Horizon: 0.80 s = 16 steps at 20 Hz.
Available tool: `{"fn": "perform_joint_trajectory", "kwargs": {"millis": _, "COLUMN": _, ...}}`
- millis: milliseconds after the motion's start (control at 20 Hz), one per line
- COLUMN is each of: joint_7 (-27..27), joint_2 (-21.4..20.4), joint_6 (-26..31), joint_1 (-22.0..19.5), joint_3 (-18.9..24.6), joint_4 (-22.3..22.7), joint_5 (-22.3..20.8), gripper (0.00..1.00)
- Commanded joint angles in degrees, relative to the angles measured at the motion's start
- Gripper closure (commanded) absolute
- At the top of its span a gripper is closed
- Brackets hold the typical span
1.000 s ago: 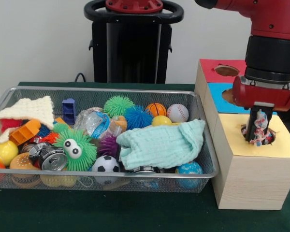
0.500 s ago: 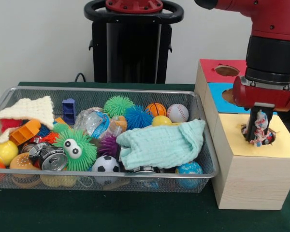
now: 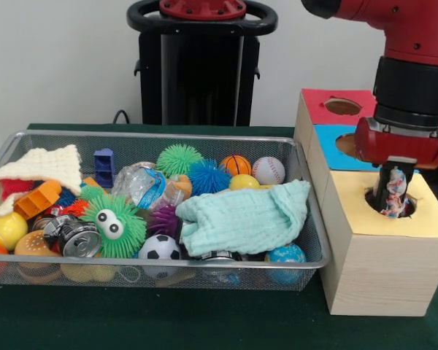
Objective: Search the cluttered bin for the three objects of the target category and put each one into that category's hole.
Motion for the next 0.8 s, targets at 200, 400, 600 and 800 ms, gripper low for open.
{"fn": "perform_joint_trajectory", "kwargs": {"millis": 200, "joint_7": 1.0, "joint_2": 3.0, "joint_6": -0.9, "joint_1": -0.8, "joint_3": 7.3, "joint_4": 9.9, "joint_5": -6.5, "gripper": 1.0}}
{"fn": "perform_joint_trajectory", "kwargs": {"millis": 400, "joint_7": 0.0, "joint_2": 1.4, "joint_6": 0.8, "joint_1": -2.4, "joint_3": 9.3, "joint_4": 11.9, "joint_5": -6.8, "gripper": 1.0}}
{"fn": "perform_joint_trajectory", "kwargs": {"millis": 600, "joint_7": -1.9, "joint_2": 1.2, "joint_6": 0.9, "joint_1": -5.3, "joint_3": 12.4, "joint_4": 13.6, "joint_5": -7.3, "gripper": 1.0}}
{"fn": "perform_joint_trajectory", "kwargs": {"millis": 800, "joint_7": -1.5, "joint_2": 2.6, "joint_6": 3.1, "joint_1": -5.3, "joint_3": 12.6, "joint_4": 11.6, "joint_5": -7.7, "gripper": 1.0}}
